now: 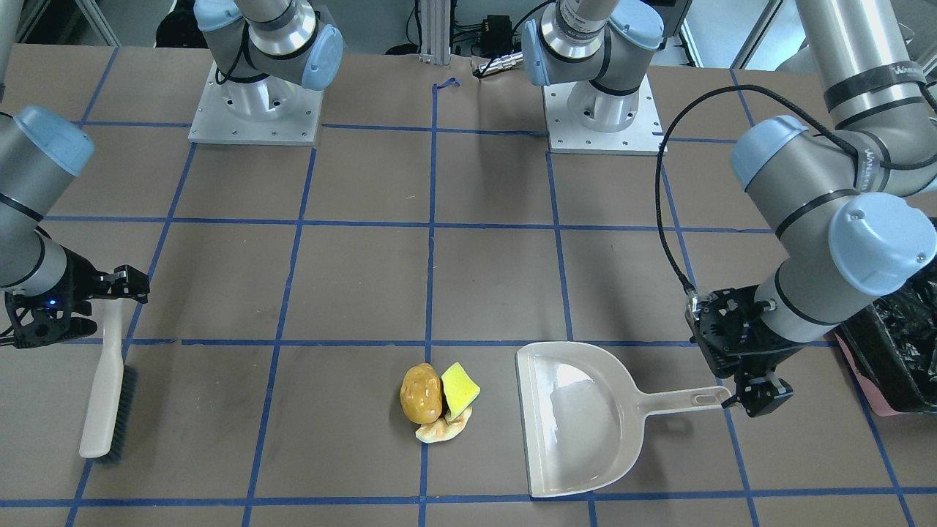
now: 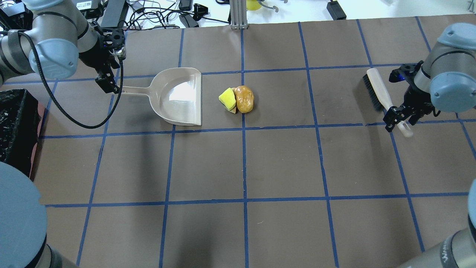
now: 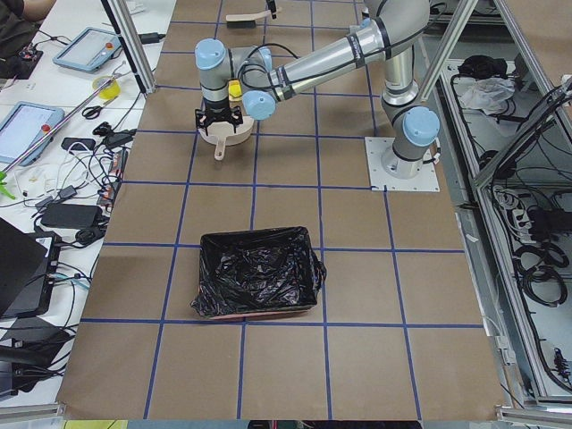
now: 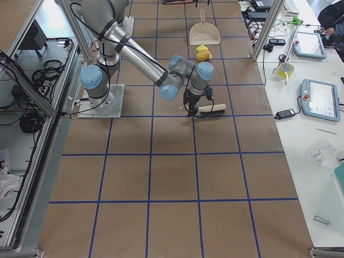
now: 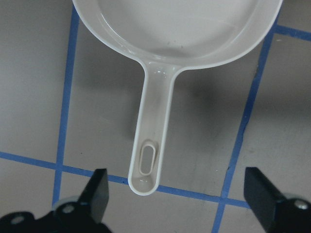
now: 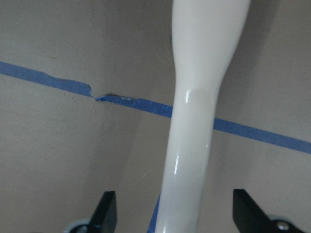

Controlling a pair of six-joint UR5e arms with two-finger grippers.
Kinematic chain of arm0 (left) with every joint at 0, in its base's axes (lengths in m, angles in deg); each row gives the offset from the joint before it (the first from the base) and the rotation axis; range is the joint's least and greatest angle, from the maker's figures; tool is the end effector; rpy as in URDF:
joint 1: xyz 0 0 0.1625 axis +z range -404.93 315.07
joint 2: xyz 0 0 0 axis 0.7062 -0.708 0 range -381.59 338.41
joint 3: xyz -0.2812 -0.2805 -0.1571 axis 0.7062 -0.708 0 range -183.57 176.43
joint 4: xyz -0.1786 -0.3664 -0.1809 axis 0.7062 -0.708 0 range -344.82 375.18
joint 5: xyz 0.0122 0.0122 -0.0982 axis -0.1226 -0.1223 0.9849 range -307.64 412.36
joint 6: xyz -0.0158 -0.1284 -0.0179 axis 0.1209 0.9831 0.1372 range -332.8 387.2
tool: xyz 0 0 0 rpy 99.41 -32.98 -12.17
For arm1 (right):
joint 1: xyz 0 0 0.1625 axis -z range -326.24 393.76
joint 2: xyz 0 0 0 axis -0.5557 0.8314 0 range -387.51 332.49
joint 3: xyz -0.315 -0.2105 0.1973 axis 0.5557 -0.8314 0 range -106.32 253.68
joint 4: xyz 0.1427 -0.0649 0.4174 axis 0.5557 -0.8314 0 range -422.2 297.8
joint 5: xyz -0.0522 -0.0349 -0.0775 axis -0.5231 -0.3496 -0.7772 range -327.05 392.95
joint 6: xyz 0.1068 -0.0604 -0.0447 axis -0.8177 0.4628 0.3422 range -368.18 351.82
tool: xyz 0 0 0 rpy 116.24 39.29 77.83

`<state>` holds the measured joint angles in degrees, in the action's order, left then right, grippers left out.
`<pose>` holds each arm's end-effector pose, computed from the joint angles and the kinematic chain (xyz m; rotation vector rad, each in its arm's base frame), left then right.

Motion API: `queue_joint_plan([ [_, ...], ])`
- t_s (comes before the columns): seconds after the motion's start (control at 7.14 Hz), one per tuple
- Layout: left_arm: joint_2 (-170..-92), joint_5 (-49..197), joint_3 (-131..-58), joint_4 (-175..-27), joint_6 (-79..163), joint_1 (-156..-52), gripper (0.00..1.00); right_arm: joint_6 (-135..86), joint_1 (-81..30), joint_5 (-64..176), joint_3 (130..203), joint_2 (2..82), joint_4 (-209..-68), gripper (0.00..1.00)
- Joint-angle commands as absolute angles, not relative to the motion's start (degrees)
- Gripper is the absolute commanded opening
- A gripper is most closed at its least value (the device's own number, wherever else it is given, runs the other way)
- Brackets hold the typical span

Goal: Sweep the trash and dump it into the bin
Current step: 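Lift the white brush with the right gripper and move it toward the sponge and potato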

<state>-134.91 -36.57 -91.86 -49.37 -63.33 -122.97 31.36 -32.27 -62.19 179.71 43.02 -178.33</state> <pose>0.0067 -0.6865 0.2743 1.9636 2.3984 -0.0875 -0.1189 -0.5666 0.1736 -0.4337 3.0878 0.2909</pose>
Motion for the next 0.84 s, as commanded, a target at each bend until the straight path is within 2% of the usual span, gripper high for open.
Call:
queue_joint_plan([
  [0.0, -137.06, -36.59, -89.89, -48.28, -63.85, -123.41, 1.00, 31.82, -32.25, -63.72, 179.50, 42.98, -178.48, 0.10],
  [0.14, -138.29, -36.59, -88.75, -48.28, -63.76, -123.93, 1.00, 31.64, -32.25, -63.82, 179.41, 43.24, -178.48, 0.00],
  [0.42, -140.41, -36.67, -88.83, -48.36, -65.16, -124.90, 1.00, 30.94, -32.34, -63.82, 178.45, 43.68, -178.04, 0.00],
  [0.7, -141.29, -40.69, -89.09, -48.28, -68.84, -124.99, 0.94, 22.28, -34.78, -62.77, 176.17, 46.04, -173.50, 0.00],
])
